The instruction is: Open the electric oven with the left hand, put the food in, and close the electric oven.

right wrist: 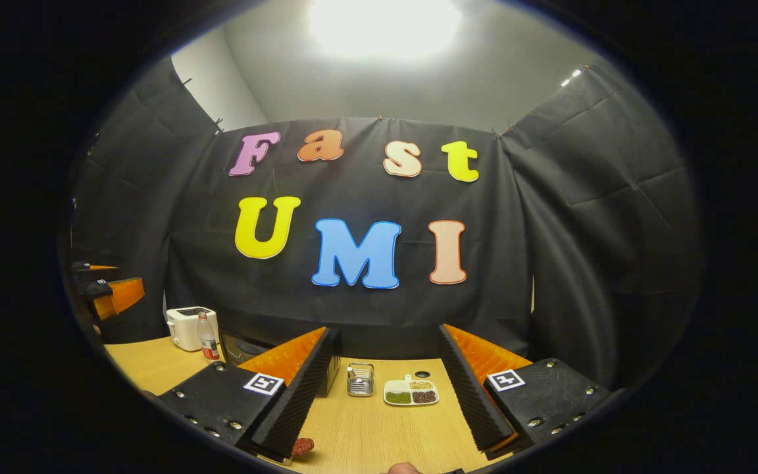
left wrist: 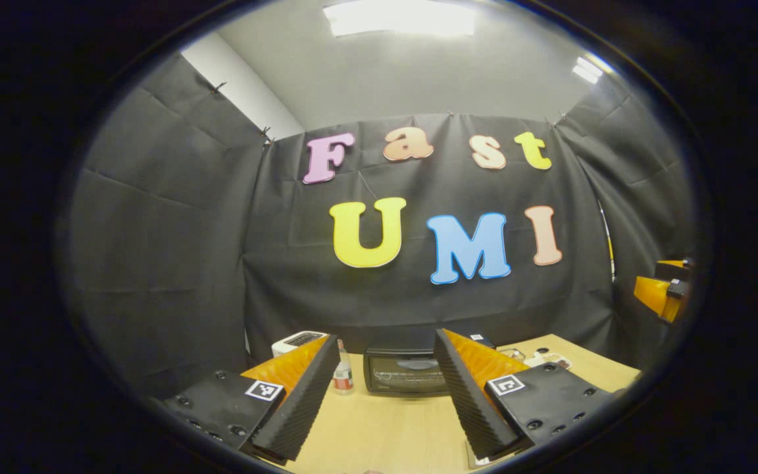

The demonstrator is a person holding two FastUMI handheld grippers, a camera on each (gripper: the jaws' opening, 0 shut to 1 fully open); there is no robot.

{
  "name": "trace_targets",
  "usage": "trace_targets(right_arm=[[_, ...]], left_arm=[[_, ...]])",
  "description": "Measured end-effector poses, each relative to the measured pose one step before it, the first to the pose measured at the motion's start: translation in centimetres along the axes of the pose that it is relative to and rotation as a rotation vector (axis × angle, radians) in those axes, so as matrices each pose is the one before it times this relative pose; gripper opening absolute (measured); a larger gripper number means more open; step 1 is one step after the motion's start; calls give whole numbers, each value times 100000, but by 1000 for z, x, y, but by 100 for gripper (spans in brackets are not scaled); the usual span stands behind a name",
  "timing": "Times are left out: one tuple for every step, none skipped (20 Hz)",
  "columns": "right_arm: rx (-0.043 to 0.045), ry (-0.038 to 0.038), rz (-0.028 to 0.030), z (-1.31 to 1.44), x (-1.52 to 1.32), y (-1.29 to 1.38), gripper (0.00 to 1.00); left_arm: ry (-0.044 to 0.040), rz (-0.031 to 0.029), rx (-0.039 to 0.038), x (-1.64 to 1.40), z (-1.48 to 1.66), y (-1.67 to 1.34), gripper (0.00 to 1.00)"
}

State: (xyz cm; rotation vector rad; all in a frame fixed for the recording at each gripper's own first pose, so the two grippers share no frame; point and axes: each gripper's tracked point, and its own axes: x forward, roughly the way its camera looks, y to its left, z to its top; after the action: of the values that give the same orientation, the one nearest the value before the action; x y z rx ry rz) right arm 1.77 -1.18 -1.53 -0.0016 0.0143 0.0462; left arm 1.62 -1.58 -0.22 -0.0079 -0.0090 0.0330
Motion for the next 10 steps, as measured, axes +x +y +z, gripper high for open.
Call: trace_targets(right_arm=[[1000,181,739,-118,113,-187,97],[863,42,725,-173,121,-187,97],[667,-391,542,-87,104,-240,97],[543,-310,172,-181,142,-281,97],[469,159,79,-195,225,-289,97],[499,401,-24,-362,125,-215,97],[506,371,23,-218,90,-107,97],[173,179,-215,-70,91,-76,97],[-63,143,-439,-95,98,-144,97],[-94,389,-574,-180,152,-133,97]], left_arm=[[-282,261,622,155,64,-333,100],[-438,189,350,292,70,-409,100],[-271,304,179,381,73,-314,100],[-125,307,205,296,-164,-143,100],[319,306,264,446,-100,-218,100],[225,-78,-65,542,-228,-190,91],[187,-170,-469,632,-57,-183,95],[-111,-236,-611,688,-137,-33,100],[384,84,-315,827,-135,-46,98],[281,-171,-389,829,-332,69,97]])
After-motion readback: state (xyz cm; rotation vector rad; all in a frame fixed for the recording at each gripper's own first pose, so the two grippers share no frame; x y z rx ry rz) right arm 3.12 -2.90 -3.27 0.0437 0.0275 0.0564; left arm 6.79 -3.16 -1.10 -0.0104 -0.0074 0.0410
